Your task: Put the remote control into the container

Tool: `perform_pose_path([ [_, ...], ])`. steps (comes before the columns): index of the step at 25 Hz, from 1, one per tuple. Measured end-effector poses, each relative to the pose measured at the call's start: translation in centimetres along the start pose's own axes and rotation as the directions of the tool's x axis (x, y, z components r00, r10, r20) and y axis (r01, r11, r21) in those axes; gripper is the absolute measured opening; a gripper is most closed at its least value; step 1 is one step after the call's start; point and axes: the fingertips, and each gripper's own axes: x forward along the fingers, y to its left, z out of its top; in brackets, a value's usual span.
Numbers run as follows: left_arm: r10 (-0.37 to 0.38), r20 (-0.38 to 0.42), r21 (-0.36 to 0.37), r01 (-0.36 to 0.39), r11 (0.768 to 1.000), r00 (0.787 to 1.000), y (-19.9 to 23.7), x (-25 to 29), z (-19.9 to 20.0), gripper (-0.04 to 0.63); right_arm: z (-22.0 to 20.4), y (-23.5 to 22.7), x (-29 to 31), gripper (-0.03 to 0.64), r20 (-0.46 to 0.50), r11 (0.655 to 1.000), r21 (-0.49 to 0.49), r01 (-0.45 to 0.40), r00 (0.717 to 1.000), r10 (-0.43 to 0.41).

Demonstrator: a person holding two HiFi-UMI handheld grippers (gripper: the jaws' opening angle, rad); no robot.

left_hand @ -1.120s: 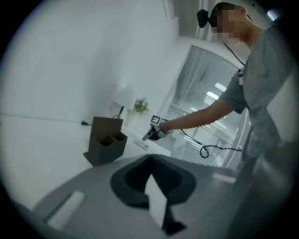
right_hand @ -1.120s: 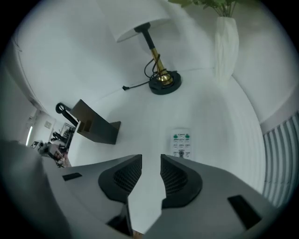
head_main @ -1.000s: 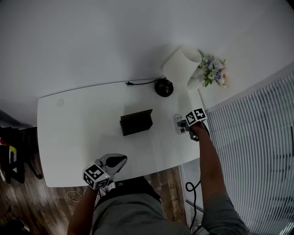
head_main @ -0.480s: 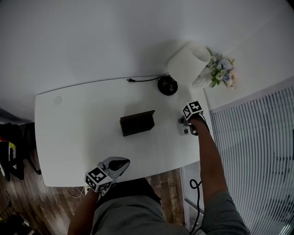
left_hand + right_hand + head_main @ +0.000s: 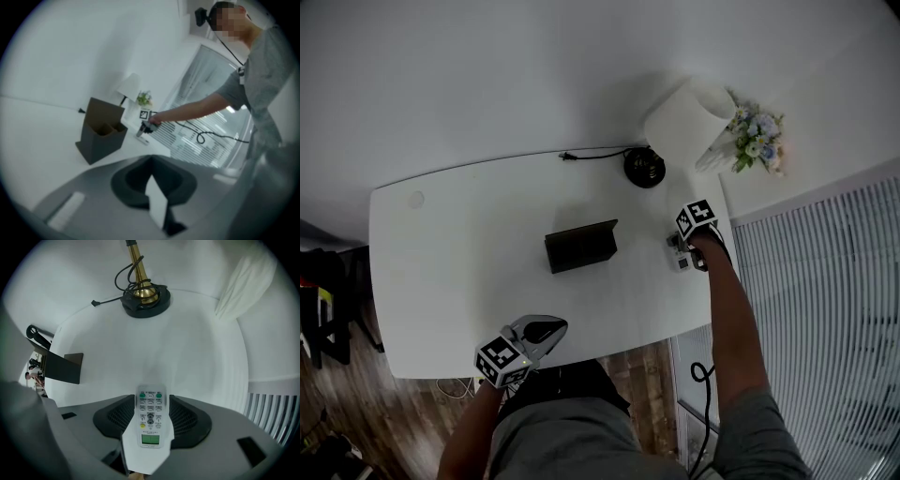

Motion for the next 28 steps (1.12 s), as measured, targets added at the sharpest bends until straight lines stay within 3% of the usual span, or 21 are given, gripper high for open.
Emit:
perform_pose_path([
  [11,-0.001,0.021,0.012,0.001,1.000,1.000,0.0,0.5,1.3,-0.002,-0.4,0.0,1.4,0.218,-0.016,1.000,-0.003,-0.028,0.999,0.028],
  [28,-0.014,-0.002,-0.002,0.014,1.000,1.000,-1.5,1.1,-0.3,-0.002,-0.2,0.1,1.6,0.225,0.003,0.999,0.010,0.045,0.999,-0.045],
])
